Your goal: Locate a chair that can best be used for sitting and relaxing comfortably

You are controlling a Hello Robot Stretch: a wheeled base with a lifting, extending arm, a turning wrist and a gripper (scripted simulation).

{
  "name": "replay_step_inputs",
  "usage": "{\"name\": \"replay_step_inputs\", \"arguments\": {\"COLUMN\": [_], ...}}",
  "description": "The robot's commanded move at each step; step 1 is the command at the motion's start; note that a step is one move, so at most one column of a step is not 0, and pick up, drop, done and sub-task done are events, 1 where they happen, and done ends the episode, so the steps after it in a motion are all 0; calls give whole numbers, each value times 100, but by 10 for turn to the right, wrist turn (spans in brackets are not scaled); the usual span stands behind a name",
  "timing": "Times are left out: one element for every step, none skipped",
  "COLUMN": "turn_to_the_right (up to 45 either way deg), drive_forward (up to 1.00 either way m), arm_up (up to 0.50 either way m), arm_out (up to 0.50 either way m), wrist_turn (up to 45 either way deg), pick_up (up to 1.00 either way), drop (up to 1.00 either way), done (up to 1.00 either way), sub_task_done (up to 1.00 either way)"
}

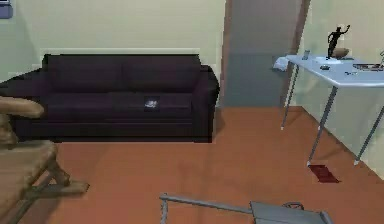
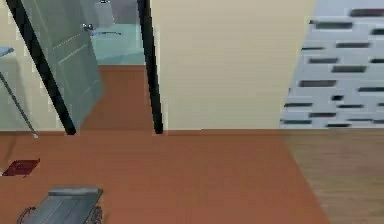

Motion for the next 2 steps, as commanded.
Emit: {"name": "replay_step_inputs", "arguments": {"turn_to_the_right": [450, 150], "drive_forward": [0, 0], "arm_up": [0, 0], "arm_out": [0, 0], "wrist_turn": [0, 0], "pick_up": [0, 0], "drop": [0, 0], "done": [0, 0], "sub_task_done": [0, 0]}}
